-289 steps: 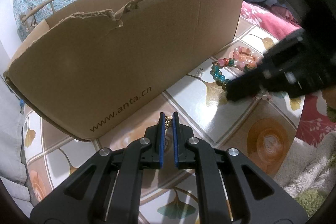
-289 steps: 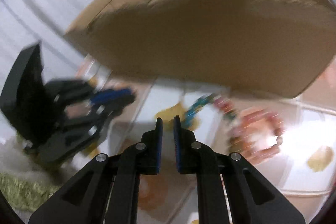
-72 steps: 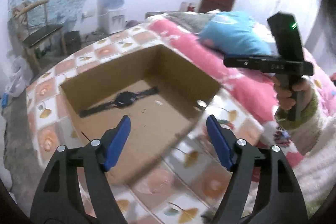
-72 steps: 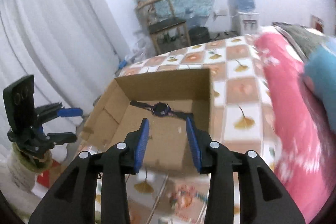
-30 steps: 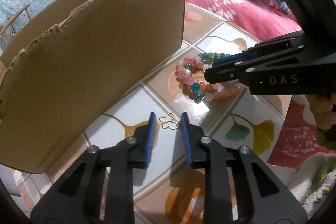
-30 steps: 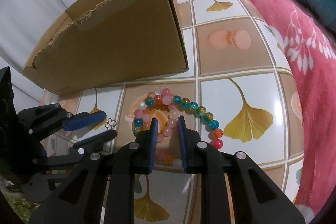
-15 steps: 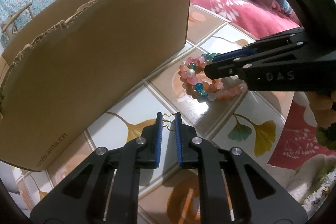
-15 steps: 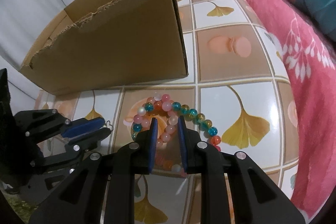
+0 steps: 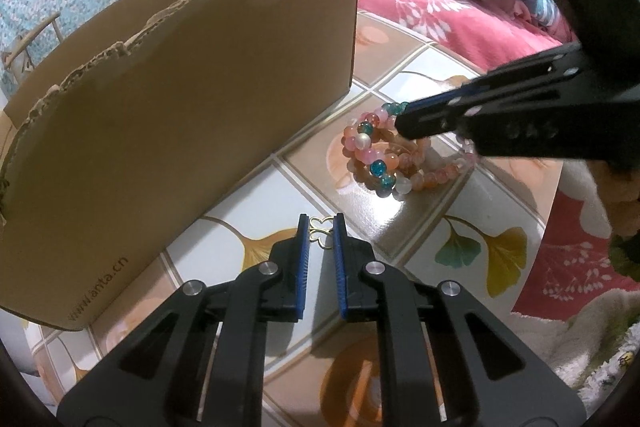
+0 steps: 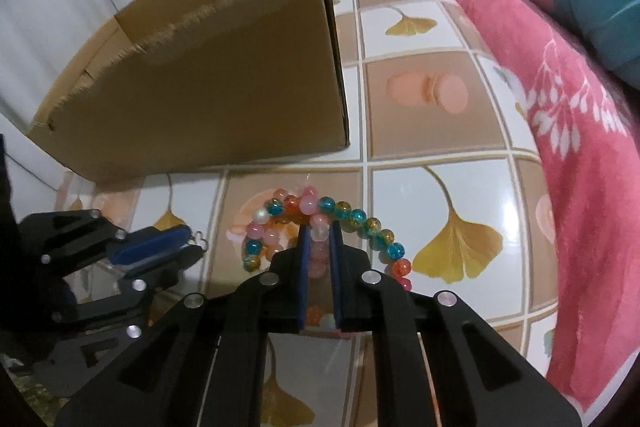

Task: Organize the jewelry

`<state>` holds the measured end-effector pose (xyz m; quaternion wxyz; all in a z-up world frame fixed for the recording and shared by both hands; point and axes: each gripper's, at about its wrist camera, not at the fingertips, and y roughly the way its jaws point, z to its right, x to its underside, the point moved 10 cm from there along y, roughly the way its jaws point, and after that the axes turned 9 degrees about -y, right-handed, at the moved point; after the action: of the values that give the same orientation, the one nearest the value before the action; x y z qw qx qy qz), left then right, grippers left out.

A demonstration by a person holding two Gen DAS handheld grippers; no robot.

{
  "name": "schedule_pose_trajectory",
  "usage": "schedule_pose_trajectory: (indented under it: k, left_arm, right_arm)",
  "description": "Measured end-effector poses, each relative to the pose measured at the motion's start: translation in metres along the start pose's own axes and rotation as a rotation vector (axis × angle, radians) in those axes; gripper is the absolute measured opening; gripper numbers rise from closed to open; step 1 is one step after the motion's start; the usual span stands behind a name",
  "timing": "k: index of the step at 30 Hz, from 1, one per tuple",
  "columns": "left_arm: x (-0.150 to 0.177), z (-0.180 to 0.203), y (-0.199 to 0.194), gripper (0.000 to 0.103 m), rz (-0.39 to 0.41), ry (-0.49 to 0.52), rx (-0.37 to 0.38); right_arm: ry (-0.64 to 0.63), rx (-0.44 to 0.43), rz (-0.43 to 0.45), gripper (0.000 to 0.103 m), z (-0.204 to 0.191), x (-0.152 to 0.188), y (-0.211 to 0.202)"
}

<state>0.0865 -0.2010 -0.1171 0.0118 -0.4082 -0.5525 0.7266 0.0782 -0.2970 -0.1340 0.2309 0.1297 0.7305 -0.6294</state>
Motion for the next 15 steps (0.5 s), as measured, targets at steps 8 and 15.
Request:
schedule_pose_trajectory:
  k: [8,15]
  left_arm:
    - [0.001,0.000,-0.002,0.011,0.013,0.017,-0.010]
    - [0.001,0.000,-0.010,0.011,0.033,0.020,-0.012]
  right_arm:
    - [-0.019,0.001,0.045,0.009,0.000,-0.011,-0.022]
    - [-0.029,0.018,0.072,0.009,0.000,-0.014,-0.040]
